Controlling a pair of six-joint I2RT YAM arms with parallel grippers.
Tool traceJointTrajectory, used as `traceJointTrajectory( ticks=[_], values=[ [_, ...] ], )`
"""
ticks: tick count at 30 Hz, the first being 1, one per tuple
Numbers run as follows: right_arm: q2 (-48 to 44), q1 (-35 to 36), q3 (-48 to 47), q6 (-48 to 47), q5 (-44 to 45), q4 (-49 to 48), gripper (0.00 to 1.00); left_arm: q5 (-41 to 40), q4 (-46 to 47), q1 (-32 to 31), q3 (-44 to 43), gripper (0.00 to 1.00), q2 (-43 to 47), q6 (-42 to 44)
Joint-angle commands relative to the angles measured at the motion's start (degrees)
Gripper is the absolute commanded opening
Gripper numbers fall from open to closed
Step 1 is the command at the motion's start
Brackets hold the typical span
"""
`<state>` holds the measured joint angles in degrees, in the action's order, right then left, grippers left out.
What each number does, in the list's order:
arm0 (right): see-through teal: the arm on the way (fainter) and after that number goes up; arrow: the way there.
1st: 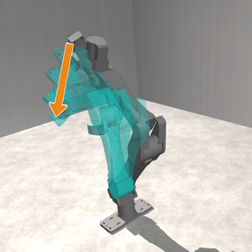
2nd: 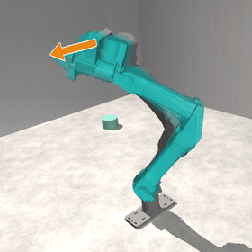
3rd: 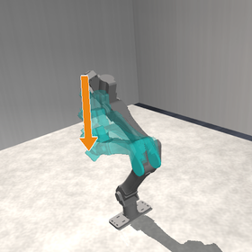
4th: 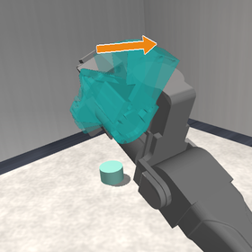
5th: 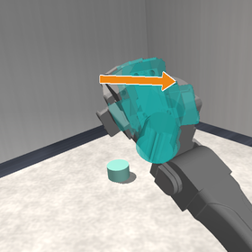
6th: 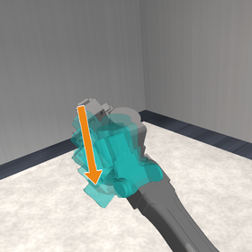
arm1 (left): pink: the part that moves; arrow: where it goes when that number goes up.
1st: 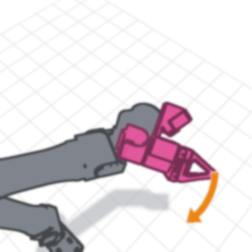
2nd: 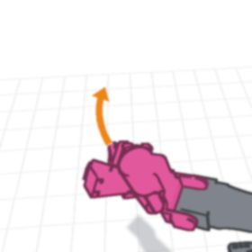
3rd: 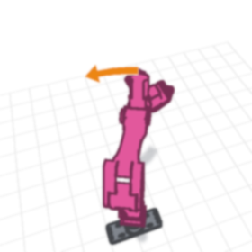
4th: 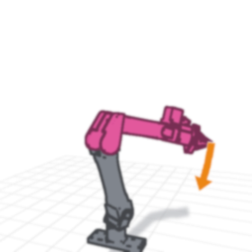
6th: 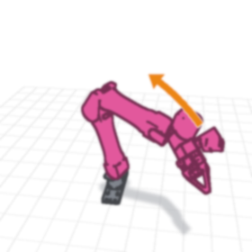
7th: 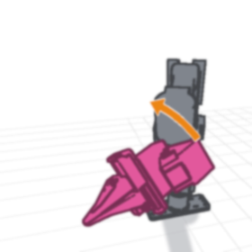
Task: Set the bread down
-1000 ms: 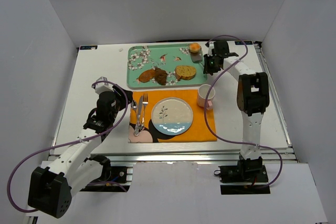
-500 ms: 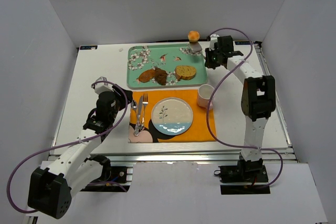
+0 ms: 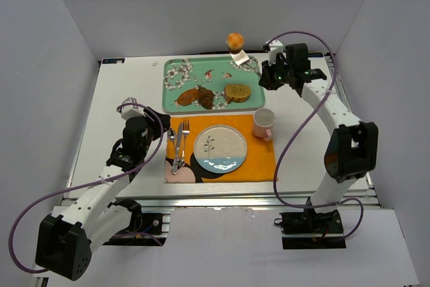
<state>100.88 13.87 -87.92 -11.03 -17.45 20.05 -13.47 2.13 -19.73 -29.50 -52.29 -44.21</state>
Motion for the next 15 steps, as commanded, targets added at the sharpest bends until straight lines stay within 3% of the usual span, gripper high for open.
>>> traceJointTrajectory(
  ticks=[1,15],
  values=[
    [-6.65,0.89,3.53,-3.03,-6.27,1.56,0.0,1.08,1.56,-0.05,0.84,0.61,1.49,0.26],
    [-26.51,2.3,21.29,-15.15,-10.58,14.13,0.0,1.35,0.68,-0.05,2.86,0.61,5.09,0.26]
  ],
)
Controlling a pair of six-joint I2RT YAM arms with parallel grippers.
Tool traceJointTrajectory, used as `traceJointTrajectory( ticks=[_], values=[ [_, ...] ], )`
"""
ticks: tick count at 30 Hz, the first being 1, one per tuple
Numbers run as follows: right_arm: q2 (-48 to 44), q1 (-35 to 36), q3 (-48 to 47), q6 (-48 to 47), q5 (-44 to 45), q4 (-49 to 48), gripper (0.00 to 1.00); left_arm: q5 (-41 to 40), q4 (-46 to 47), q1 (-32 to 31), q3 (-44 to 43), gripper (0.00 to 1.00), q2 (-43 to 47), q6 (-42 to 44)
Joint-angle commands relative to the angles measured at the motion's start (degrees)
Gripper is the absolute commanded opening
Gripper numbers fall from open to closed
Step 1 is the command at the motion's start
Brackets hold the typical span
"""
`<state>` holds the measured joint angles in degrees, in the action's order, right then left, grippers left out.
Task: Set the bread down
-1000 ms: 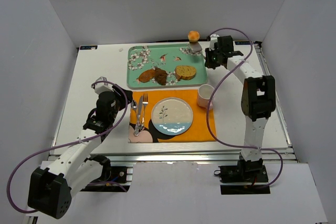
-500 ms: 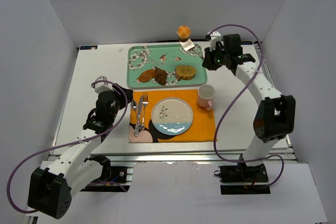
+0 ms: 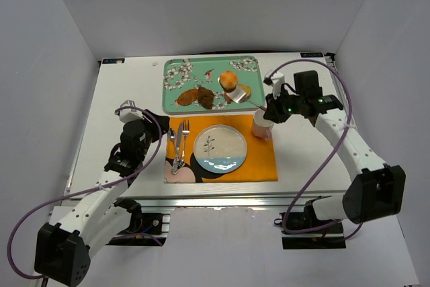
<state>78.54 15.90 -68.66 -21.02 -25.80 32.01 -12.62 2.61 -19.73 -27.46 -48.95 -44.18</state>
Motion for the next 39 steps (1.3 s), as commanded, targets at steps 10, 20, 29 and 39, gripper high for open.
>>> traceJointTrajectory(
  ticks=[10,20,29,39],
  values=[
    [-14.82,2.99,13.81,-16.59,0.22,4.38,0.0,1.46,0.64,-0.05,2.24,0.61,3.33,-0.38],
    [-19.83,10.2,20.67,-21.7,9.45,5.43,0.0,2.6,1.43,-0.05,2.94,0.61,3.24,0.06],
    [-17.63,18.37,21.2,-24.24,23.15,4.21,0.0,2.6,1.78,-0.05,3.47,0.61,3.68,0.5],
    [-19.83,24.79,26.03,-30.13,38.36,-1.94,0.0,2.25,1.96,-0.05,3.47,0.61,3.42,1.12]
  ],
)
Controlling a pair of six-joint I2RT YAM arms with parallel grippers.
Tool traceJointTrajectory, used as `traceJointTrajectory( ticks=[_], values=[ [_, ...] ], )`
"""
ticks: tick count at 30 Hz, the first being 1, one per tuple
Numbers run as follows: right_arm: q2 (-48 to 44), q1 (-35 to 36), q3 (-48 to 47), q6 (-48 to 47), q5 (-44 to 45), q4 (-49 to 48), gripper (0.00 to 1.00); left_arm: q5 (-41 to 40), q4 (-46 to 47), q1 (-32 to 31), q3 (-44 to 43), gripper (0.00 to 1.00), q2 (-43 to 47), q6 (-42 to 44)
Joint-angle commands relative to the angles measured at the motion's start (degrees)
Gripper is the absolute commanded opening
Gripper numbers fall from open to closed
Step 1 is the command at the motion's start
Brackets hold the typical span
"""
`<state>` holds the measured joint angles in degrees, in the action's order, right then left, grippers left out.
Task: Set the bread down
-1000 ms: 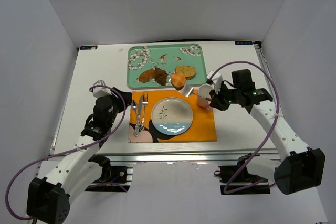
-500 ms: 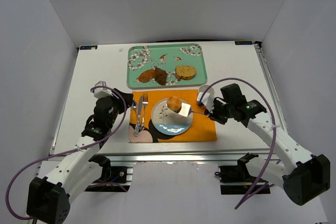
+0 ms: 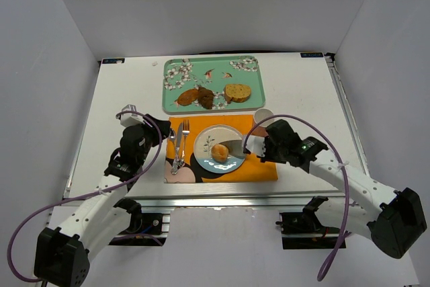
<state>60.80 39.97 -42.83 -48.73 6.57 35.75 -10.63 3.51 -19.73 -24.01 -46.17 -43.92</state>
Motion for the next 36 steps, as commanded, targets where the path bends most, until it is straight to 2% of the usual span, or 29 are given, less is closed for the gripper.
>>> traceJointTrajectory(
  ticks=[1,5,10,12,14,17,18,19,21,22,24,25,28,32,36],
  values=[
    [-2.69,0.99,0.46,-3.99,6.87,-6.56,0.0,0.26,1.24,-0.05,-0.16,0.61,0.47,0.94],
    [-5.42,1.08,1.7,-7.78,10.21,-12.62,0.0,0.7,1.5,-0.05,-0.95,0.61,-1.2,1.29],
    [-8.67,0.82,-0.59,-7.43,8.73,-18.76,0.0,1.05,2.46,-0.05,-1.74,0.61,-2.69,1.56],
    [-9.55,-1.19,-1.55,-5.42,6.8,-21.76,0.0,1.66,2.99,-0.05,-2.09,0.61,-3.65,1.65],
    [-9.29,-3.83,-3.48,1.14,4.88,-25.81,0.0,2.19,3.17,-0.05,-2.79,0.6,-4.27,1.73],
    [-6.05,-13.57,-6.55,9.5,-1.97,-24.85,0.0,2.99,3.43,-0.05,-3.24,0.49,-5.07,1.82],
    [-2.82,-19.25,-9.61,15.53,-3.74,-23.54,0.0,3.25,3.78,-0.05,-3.41,0.34,-5.15,1.73],
    [-1.22,-21.92,-11.21,18.64,-5.32,-22.14,0.0,3.77,3.87,-0.05,-3.5,0.27,-5.5,1.73],
    [3.07,-29.81,-13.76,25.75,-10.24,-21.16,0.0,5.35,5.01,-0.05,-3.33,0.17,-5.77,1.56],
    [4.32,-31.86,-13.86,27.36,-11.65,-20.98,0.0,5.88,5.63,-0.05,-3.15,0.17,-6.21,1.47],
    [8.96,-36.7,-13.69,29.73,-14.38,-21.42,0.0,7.55,7.64,-0.05,-2.8,0.2,-6.91,1.03],
    [10.73,-37.93,-13.86,30.44,-15.43,-21.07,0.0,9.38,8.18,-0.05,-2.8,0.31,-7.44,0.94],
    [19.16,-42.68,-15.61,33.51,-19.57,-18.88,0.0,13.86,9.59,-0.05,-3.15,0.5,-9.98,0.68],
    [27.6,-45.94,-16.24,34.58,-17.83,-21.32,0.0,16.43,9.85,-0.31,-3.68,0.57,-12.01,1.21],
    [30.08,-46.12,-13.69,32.21,-13.87,-26.43,0.0,18.28,11.34,-1.1,-2.98,0.59,-13.23,1.12]
  ],
)
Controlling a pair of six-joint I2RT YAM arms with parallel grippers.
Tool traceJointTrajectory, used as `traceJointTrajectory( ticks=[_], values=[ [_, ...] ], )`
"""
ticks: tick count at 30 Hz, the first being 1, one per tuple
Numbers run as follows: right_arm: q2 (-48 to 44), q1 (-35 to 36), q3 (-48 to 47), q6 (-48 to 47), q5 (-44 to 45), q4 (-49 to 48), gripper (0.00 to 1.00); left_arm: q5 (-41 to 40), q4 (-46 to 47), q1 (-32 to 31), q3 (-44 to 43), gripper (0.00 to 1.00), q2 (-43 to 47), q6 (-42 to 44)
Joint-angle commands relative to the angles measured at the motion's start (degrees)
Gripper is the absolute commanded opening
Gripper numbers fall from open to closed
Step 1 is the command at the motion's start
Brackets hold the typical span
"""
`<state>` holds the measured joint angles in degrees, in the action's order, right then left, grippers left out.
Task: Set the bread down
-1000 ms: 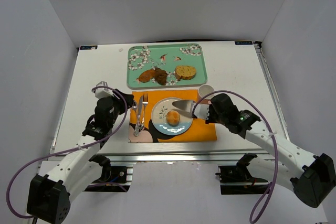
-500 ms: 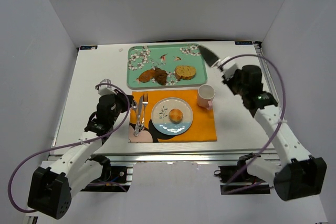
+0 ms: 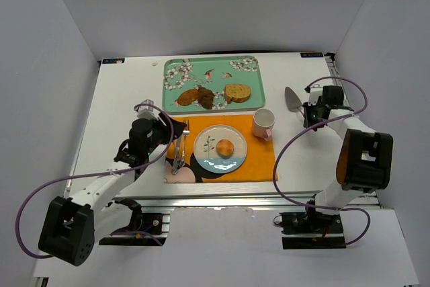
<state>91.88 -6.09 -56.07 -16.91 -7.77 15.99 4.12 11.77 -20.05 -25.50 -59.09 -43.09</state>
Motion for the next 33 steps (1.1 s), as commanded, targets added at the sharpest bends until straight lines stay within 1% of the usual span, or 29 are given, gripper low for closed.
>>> traceJointTrajectory(
  ticks=[1,5,6,7,8,9,10,14,16,17,18,20,24,28,32,33],
  values=[
    [-0.47,-0.15,-0.09,0.38,0.91,-6.93,0.0,4.05,3.78,-1.21,-1.14,0.6,-0.85,0.03],
    [1.46,-0.77,0.44,0.3,0.83,-6.23,0.0,3.62,5.19,-5.16,-1.66,0.67,-4.54,0.28],
    [1.46,-0.86,0.44,0.3,0.91,-5.97,0.18,2.4,4.76,-7.17,-2.18,0.67,-5.41,1.07],
    [1.55,-0.94,0.61,0.03,0.83,-5.62,0.25,1.95,4.41,-8.24,-2.8,0.68,-7.07,1.51],
    [1.38,-1.21,1.05,-0.14,1.0,-5.7,0.29,1.42,4.05,-9.9,-4.11,0.68,-7.96,2.48],
    [1.2,-1.38,1.23,-0.41,1.0,-5.88,0.35,0.81,3.44,-10.61,-4.82,0.68,-8.93,2.92],
    [1.03,-1.56,1.4,-0.58,0.65,-5.88,0.39,0.54,2.91,-11.23,-5.61,0.68,-10.85,3.45],
    [0.06,-2.7,0.79,-0.85,-0.93,-4.31,0.45,0.01,0.8,-13.17,-9.13,0.69,-14.73,5.91],
    [-0.82,-3.05,-0.35,-1.72,-2.76,-2.99,0.53,0.18,0.45,-13.34,-10.54,0.69,-15.7,6.44],
    [-2.74,-3.14,-0.79,-2.16,-3.39,-2.37,0.59,0.19,0.01,-13.69,-11.06,0.69,-16.49,6.88],
    [-4.06,-3.23,-1.66,-2.69,-4.09,-1.76,0.73,0.1,-0.17,-13.96,-11.76,0.69,-16.84,7.23],
    [-8.35,-3.23,-2.11,-2.08,-5.41,-2.19,0.89,0.1,-0.34,-14.57,-12.3,0.69,-17.89,7.76],
    [-12.68,-2.97,-4.91,3.71,-4.89,-3.68,0.89,0.1,0.01,-15.89,-13.26,0.7,-20.35,8.55],
    [-12.86,-2.88,-9.04,7.84,-10.23,-2.28,0.89,0.63,-1.22,-17.56,-16.41,0.7,-24.05,9.95],
    [-12.69,-1.91,-11.15,11.54,-13.14,-2.02,0.89,0.63,-7.0,-19.49,-20.54,0.7,-27.65,13.63],
    [-12.69,-1.74,-11.51,11.54,-15.85,-1.58,0.9,0.54,-8.24,-19.93,-20.99,0.7,-28.35,14.52]
  ],
)
